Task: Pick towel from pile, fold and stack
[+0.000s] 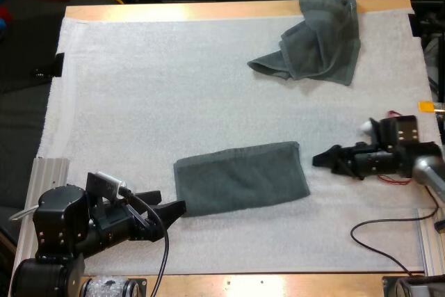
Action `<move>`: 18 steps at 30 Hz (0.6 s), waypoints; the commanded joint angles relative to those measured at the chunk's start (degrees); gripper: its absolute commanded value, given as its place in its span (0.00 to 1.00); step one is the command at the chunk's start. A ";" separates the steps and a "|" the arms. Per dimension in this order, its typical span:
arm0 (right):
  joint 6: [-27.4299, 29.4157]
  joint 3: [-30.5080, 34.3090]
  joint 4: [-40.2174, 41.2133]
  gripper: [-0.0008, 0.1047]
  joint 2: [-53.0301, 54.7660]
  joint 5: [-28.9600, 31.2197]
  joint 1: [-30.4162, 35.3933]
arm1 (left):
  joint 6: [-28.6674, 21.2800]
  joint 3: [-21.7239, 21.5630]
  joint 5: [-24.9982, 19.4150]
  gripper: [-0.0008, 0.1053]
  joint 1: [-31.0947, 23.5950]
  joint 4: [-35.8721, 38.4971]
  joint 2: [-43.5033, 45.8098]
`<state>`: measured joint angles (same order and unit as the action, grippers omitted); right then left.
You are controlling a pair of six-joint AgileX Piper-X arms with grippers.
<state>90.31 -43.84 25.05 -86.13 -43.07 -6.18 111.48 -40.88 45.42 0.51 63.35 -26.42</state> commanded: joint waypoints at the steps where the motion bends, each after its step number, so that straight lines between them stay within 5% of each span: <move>1: -0.71 -0.49 -1.00 0.65 -0.74 -0.64 -1.01 | 0.47 -0.11 0.66 0.65 -0.02 0.27 0.32; 18: -13.36 -0.49 -10.73 0.65 -7.19 -0.42 -12.53 | 0.47 -0.11 0.66 0.65 -0.02 2.33 0.32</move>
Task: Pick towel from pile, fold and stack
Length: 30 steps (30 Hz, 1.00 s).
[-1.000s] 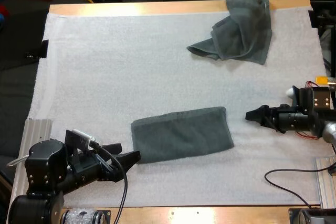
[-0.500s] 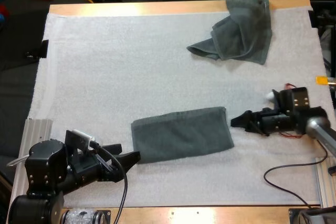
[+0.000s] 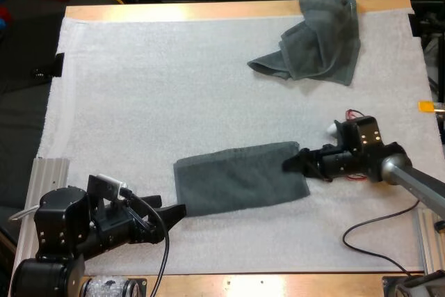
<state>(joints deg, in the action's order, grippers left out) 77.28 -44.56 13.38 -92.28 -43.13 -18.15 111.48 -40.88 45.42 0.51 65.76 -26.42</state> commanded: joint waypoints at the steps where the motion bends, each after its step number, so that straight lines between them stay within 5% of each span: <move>1: -0.91 0.23 0.77 0.65 -1.39 -0.31 -1.03 | 0.47 -0.11 0.66 0.65 -0.02 -0.09 0.32; 13: -4.95 0.23 0.66 0.63 -2.55 -0.68 -4.63 | 0.47 -0.11 0.66 0.65 -0.02 -0.09 0.32; 26: -8.08 0.23 2.76 0.05 -2.21 5.74 -7.37 | 0.47 -0.11 3.68 0.65 -0.02 -0.09 0.32; 30: -8.08 0.23 5.51 0.02 0.40 13.79 -7.37 | 0.47 -0.11 5.52 0.65 -0.02 -0.09 0.32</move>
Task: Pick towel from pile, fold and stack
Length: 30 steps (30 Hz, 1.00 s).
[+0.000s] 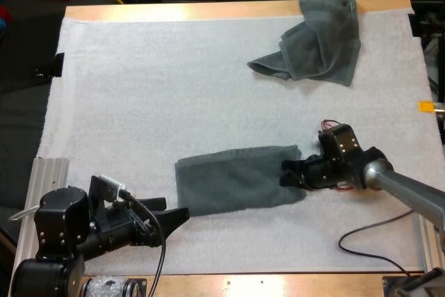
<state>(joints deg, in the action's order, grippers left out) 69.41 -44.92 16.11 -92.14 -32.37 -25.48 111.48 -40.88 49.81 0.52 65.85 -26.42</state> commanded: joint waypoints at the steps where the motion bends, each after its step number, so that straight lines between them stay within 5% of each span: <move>1: -0.13 0.59 3.45 0.02 1.05 4.59 -0.04 | 0.47 -0.11 1.39 0.65 0.13 -0.17 0.32; 13: 1.67 0.59 16.29 0.02 12.37 23.31 -0.04 | 0.47 -0.11 1.57 0.65 4.45 -0.17 0.32; 24: 9.28 -3.32 30.61 0.02 17.41 41.27 -0.04 | 0.59 -0.11 1.57 0.65 4.45 -0.17 0.32; 30: 10.03 -9.29 33.54 0.02 17.41 39.32 -1.14 | 0.68 -0.11 1.95 0.65 4.45 -0.17 0.32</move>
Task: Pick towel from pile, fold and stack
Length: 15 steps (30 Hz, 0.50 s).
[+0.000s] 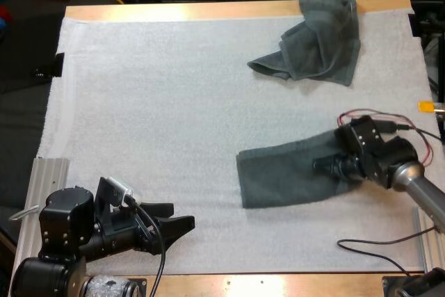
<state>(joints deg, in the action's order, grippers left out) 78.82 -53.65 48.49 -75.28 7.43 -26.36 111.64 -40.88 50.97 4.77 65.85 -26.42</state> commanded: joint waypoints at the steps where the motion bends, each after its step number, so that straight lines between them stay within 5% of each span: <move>1: 0.44 -1.19 1.15 0.02 0.54 -0.65 -0.84 | 0.58 -0.11 0.79 0.65 0.21 -0.17 0.32; 15: -10.22 -2.80 -6.10 0.02 -2.31 -9.56 -12.32 | 1.05 -0.11 0.87 0.65 0.21 -0.17 0.32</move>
<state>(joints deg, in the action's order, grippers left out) 68.88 -56.04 42.48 -77.43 -1.37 -38.63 112.28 -40.88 51.02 4.77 65.85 -26.42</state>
